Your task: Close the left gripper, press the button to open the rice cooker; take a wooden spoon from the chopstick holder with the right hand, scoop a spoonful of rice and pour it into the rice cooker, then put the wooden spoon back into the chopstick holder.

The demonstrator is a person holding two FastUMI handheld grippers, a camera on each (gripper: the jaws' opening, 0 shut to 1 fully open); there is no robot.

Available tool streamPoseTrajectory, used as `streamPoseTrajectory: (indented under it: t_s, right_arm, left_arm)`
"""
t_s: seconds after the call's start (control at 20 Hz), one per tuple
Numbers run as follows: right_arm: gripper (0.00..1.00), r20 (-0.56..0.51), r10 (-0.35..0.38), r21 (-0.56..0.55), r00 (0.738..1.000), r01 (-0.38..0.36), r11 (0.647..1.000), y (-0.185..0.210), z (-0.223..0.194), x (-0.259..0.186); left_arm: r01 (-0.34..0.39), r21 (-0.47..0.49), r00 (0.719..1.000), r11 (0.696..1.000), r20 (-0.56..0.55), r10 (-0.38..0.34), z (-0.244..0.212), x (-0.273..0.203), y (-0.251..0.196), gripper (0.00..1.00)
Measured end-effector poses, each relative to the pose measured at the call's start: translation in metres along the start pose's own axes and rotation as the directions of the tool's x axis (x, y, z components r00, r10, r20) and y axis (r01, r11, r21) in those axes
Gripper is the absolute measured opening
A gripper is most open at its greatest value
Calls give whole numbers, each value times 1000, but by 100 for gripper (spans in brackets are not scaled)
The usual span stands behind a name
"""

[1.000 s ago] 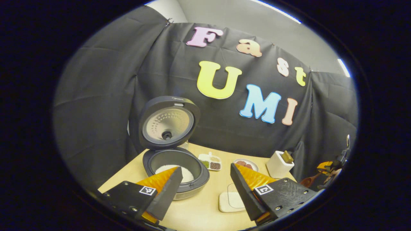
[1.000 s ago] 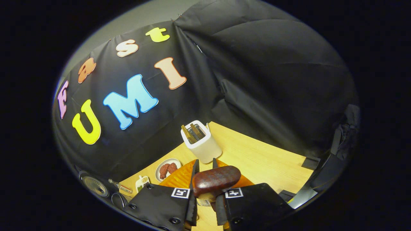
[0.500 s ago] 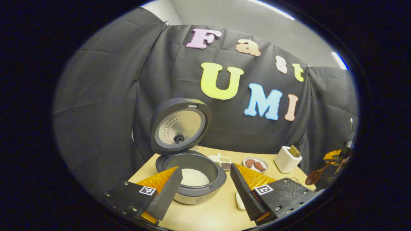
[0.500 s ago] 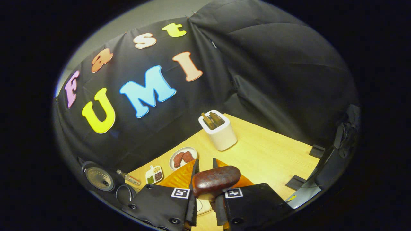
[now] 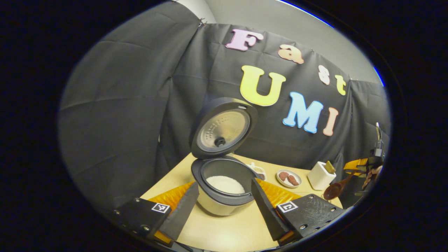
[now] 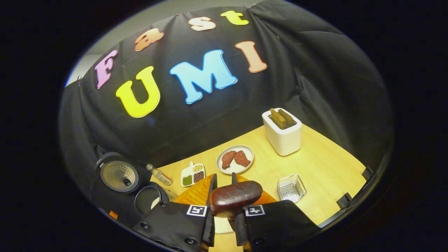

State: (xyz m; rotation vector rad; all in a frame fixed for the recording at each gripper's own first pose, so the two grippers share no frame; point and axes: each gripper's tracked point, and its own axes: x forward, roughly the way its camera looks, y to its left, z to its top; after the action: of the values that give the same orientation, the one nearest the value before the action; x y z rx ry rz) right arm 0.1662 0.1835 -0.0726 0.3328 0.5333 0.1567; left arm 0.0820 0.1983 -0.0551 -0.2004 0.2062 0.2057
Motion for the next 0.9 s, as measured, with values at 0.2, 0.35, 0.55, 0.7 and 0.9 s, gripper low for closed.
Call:
streamPoseTrajectory:
  t_s: [0.2, 0.35, 0.55, 0.7, 0.9]
  right_arm:
    - [25, -70, 23, -66, 997, -28, 997, 20, -19, 31]
    - [25, -120, 12, -140, 993, -29, 990, 22, -41, 57]
    - [22, -204, -25, -215, 979, -20, 976, 16, -79, 83]
    - [22, -225, -61, -302, 972, -10, 953, 5, -101, 100]
    - [22, -228, -49, -345, 972, -33, 938, -3, -125, 115]
  left_arm:
    - [-12, 35, 1000, 999, -11, 13, -9, -4, 19, 95]
    - [-25, 40, 999, 999, -25, 26, -15, 0, 28, 95]
    - [-25, 32, 998, 999, -49, 26, -26, 7, 31, 95]
    - [-47, 73, 998, 996, -45, 50, -28, 12, 40, 95]
    - [-77, 65, 995, 995, -55, 81, -34, 14, 49, 95]
